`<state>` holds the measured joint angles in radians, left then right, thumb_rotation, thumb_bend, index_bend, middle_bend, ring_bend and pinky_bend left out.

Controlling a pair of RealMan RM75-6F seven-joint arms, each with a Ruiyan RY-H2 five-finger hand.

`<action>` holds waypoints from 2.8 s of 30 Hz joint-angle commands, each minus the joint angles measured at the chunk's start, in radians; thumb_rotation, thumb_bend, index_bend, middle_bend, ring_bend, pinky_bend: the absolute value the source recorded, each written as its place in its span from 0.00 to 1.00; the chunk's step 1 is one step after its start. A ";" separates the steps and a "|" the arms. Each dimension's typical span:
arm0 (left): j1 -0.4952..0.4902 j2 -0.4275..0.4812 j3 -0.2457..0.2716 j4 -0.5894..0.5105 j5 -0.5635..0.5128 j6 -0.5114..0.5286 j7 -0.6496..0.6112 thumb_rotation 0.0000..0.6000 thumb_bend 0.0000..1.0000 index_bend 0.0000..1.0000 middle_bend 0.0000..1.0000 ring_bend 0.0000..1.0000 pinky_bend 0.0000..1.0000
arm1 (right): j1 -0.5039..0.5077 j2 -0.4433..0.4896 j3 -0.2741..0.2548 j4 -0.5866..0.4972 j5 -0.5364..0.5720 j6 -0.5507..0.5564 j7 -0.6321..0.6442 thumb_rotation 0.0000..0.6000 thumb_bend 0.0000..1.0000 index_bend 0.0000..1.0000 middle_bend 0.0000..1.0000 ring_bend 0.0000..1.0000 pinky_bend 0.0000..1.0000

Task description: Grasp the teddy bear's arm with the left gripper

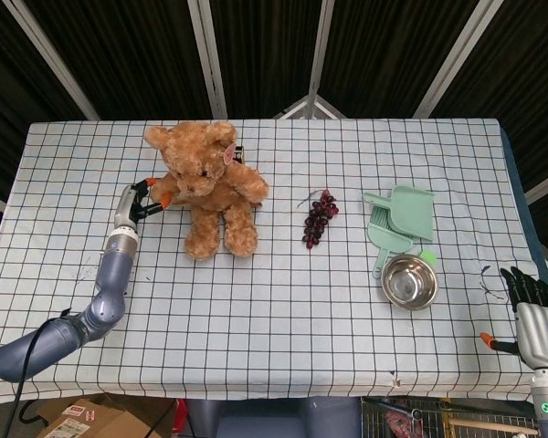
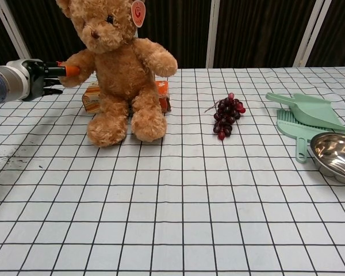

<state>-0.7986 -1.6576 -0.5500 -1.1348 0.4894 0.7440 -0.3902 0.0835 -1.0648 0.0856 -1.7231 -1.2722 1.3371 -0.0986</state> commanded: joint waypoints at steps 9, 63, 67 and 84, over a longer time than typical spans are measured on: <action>-0.010 0.001 -0.015 -0.041 -0.012 0.031 0.050 1.00 0.56 0.51 0.23 0.00 0.00 | -0.001 0.000 -0.002 -0.001 0.000 0.001 0.000 1.00 0.13 0.00 0.00 0.00 0.00; -0.018 -0.043 -0.045 -0.067 -0.062 0.089 0.184 1.00 0.51 0.48 0.21 0.00 0.00 | 0.003 0.004 -0.007 -0.011 0.001 -0.001 -0.005 1.00 0.13 0.00 0.00 0.00 0.00; -0.012 -0.035 -0.043 -0.084 -0.033 0.109 0.188 1.00 0.48 0.42 0.19 0.00 0.00 | 0.002 0.003 -0.006 -0.012 0.000 0.002 -0.006 1.00 0.13 0.00 0.00 0.00 0.00; 0.117 0.085 -0.025 -0.292 0.117 0.100 0.101 1.00 0.42 0.09 0.06 0.00 0.00 | 0.002 0.008 -0.006 -0.016 0.002 0.000 0.000 1.00 0.13 0.00 0.00 0.00 0.00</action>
<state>-0.7231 -1.6073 -0.5838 -1.3653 0.5499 0.8138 -0.2658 0.0861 -1.0573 0.0792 -1.7395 -1.2699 1.3369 -0.0993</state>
